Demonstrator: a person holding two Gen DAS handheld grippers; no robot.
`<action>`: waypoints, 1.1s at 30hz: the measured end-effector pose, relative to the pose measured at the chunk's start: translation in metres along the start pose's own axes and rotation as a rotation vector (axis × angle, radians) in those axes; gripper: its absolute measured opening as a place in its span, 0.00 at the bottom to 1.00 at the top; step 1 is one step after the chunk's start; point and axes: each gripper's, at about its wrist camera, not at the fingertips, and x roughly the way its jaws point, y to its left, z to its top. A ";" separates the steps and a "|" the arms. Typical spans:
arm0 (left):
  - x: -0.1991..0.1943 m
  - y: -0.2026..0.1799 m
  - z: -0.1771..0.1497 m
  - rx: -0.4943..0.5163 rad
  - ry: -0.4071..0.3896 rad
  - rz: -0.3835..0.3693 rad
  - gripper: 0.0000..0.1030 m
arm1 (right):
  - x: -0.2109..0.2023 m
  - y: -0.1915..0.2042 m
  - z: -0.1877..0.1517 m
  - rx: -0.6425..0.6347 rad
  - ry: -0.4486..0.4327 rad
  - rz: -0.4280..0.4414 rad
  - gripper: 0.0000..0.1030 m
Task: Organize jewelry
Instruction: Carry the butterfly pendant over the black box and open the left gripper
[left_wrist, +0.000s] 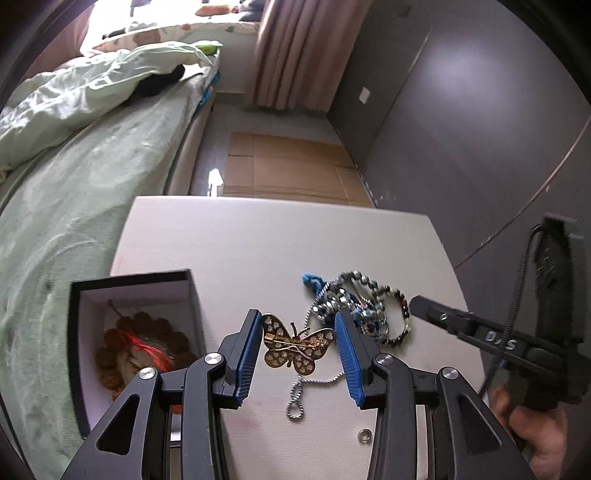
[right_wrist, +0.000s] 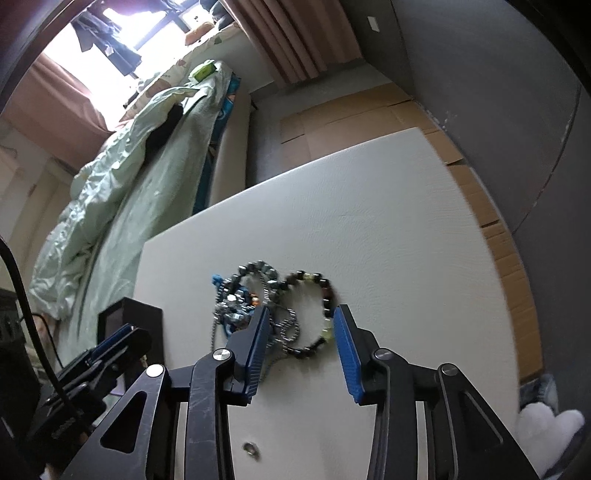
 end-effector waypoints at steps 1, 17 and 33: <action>-0.005 0.000 -0.002 -0.007 -0.008 -0.002 0.41 | 0.003 0.001 0.000 0.007 0.003 0.010 0.37; -0.036 0.062 0.007 -0.116 -0.082 0.030 0.41 | 0.050 0.023 0.005 0.065 0.041 0.021 0.11; -0.038 0.090 0.003 -0.139 -0.038 0.052 0.59 | -0.002 0.073 0.000 -0.037 -0.083 0.147 0.11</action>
